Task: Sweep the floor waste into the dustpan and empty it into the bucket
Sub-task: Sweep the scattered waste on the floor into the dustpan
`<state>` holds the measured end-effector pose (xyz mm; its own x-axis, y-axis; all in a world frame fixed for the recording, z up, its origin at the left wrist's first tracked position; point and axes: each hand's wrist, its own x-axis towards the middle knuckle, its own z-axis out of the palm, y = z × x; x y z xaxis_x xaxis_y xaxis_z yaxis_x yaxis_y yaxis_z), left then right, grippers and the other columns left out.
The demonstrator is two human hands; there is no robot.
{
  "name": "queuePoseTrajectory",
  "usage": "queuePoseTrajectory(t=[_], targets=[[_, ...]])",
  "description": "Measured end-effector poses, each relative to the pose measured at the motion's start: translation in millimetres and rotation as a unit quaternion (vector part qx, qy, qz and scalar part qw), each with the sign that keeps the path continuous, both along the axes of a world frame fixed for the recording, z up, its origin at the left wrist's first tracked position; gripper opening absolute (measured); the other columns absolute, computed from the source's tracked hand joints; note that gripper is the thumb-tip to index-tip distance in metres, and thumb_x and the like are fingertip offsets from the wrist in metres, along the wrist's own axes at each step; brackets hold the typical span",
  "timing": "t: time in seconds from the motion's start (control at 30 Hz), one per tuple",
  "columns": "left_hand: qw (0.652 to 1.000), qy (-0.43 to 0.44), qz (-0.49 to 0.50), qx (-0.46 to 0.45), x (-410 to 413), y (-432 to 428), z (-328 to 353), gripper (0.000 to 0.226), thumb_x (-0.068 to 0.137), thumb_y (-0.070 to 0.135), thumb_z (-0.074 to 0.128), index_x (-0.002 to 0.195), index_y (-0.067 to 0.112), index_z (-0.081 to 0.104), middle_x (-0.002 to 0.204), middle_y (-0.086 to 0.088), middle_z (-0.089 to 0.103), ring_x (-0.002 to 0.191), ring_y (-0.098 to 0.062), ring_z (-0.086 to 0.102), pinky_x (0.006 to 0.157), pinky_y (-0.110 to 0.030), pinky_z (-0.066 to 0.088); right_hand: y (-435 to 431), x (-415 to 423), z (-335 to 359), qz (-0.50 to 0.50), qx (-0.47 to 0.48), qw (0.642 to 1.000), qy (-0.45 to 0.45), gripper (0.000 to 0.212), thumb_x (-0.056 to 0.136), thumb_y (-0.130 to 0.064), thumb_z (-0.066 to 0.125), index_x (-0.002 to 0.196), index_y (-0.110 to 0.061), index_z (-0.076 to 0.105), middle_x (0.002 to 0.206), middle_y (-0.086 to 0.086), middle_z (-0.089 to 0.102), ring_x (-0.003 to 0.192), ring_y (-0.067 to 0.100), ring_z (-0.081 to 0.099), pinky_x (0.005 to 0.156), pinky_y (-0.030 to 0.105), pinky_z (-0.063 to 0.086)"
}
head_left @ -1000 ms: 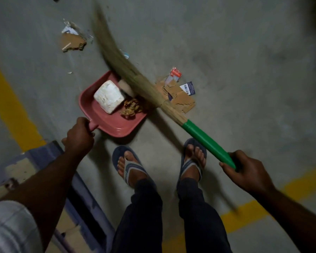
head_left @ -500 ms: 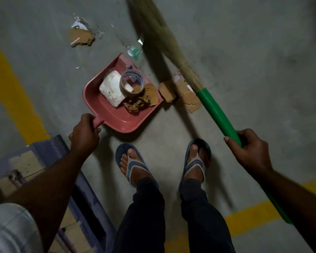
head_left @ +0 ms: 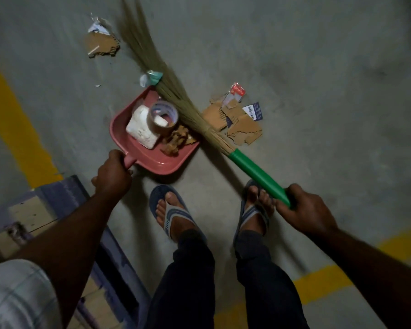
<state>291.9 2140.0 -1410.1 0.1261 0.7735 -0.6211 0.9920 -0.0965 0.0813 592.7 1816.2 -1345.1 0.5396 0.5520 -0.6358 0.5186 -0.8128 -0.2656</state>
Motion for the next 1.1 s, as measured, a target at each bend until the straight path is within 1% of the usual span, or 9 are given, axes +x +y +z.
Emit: queuePoseTrajectory(t=[0.1,0.2,0.3,0.43,0.53,0.7,0.93,1.03,1.1], targets=[[1.0,-0.007,-0.002,0.008,-2.5,-1.6,1.1,0.031,0.088,0.015,0.066,0.108,0.022,0.043,0.104,-0.016,0.063,0.099,-0.042,0.059,0.089,-0.053,0.045,-8.1,-10.8,-0.8,-0.02,0.023,1.0,-0.001,0.035,0.081,-0.05,0.067,0.095,-0.018,0.059,0.076,0.012,0.068,0.073,0.035,0.067,0.058,0.037,0.05],[1.0,-0.011,-0.009,0.019,-9.9,-2.8,5.2,0.032,0.087,0.014,0.066,0.108,0.021,0.044,0.104,-0.018,0.063,0.099,-0.044,0.059,0.088,-0.053,0.045,-17.6,-10.3,3.7,-0.05,0.027,0.998,-0.017,0.033,0.078,-0.044,0.074,0.098,-0.02,0.063,0.077,0.009,0.069,0.074,0.034,0.068,0.059,0.036,0.051],[0.999,-0.01,-0.026,0.016,-18.4,-4.6,10.7,0.031,0.088,0.013,0.066,0.111,0.018,0.046,0.103,-0.02,0.064,0.097,-0.045,0.059,0.083,-0.05,0.045,-22.8,-2.1,12.6,-0.072,0.051,0.994,-0.061,0.034,0.077,-0.037,0.08,0.099,-0.016,0.066,0.08,0.011,0.071,0.074,0.032,0.069,0.062,0.034,0.05],[0.998,-0.002,-0.061,0.017,-30.3,-9.4,16.3,0.029,0.088,0.013,0.066,0.108,0.018,0.047,0.097,-0.02,0.065,0.092,-0.045,0.06,0.076,-0.048,0.047,-35.8,10.8,19.3,-0.168,0.044,0.982,-0.081,0.037,0.081,-0.038,0.077,0.104,-0.012,0.066,0.087,0.013,0.071,0.082,0.034,0.068,0.071,0.033,0.049],[0.997,0.014,-0.072,0.011,-38.9,-17.1,16.2,0.028,0.088,0.013,0.066,0.106,0.019,0.046,0.096,-0.02,0.065,0.09,-0.044,0.06,0.07,-0.046,0.044,-51.1,12.1,19.3,-0.219,0.026,0.97,-0.104,0.037,0.083,-0.041,0.073,0.105,-0.013,0.063,0.086,0.015,0.07,0.084,0.038,0.067,0.074,0.039,0.052],[0.999,0.032,-0.039,-0.003,-21.9,-33.2,11.7,0.027,0.088,0.016,0.065,0.106,0.021,0.044,0.101,-0.016,0.063,0.098,-0.043,0.059,0.082,-0.05,0.044,-62.2,-11.8,9.4,-0.191,0.007,0.979,-0.063,0.03,0.083,-0.036,0.074,0.095,-0.013,0.059,0.074,0.011,0.063,0.075,0.038,0.066,0.065,0.034,0.047],[0.999,-0.029,-0.031,-0.015,31.4,-43.1,13.5,0.029,0.088,0.014,0.062,0.111,0.02,0.047,0.104,-0.011,0.064,0.102,-0.039,0.058,0.086,-0.047,0.038,-34.9,-37.2,-4.6,-0.12,0.015,0.993,-0.009,0.031,0.08,-0.04,0.075,0.097,-0.017,0.062,0.08,0.014,0.07,0.08,0.037,0.068,0.063,0.037,0.049],[0.998,-0.064,-0.016,0.0,34.9,-42.4,22.2,0.026,0.091,0.017,0.061,0.113,0.02,0.046,0.104,-0.009,0.062,0.101,-0.037,0.058,0.086,-0.047,0.04,-23.3,-39.6,4.0,-0.151,0.045,0.987,-0.013,0.031,0.08,-0.038,0.076,0.098,-0.016,0.063,0.08,0.012,0.07,0.077,0.034,0.067,0.063,0.037,0.05],[0.996,-0.091,-0.001,0.016,32.2,-39.5,32.4,0.025,0.092,0.018,0.059,0.112,0.021,0.045,0.105,-0.009,0.062,0.1,-0.037,0.059,0.086,-0.047,0.042,-14.6,-38.4,16.0,-0.184,0.089,0.979,-0.009,0.028,0.079,-0.033,0.078,0.096,-0.016,0.064,0.076,0.007,0.068,0.071,0.03,0.066,0.062,0.036,0.052]])
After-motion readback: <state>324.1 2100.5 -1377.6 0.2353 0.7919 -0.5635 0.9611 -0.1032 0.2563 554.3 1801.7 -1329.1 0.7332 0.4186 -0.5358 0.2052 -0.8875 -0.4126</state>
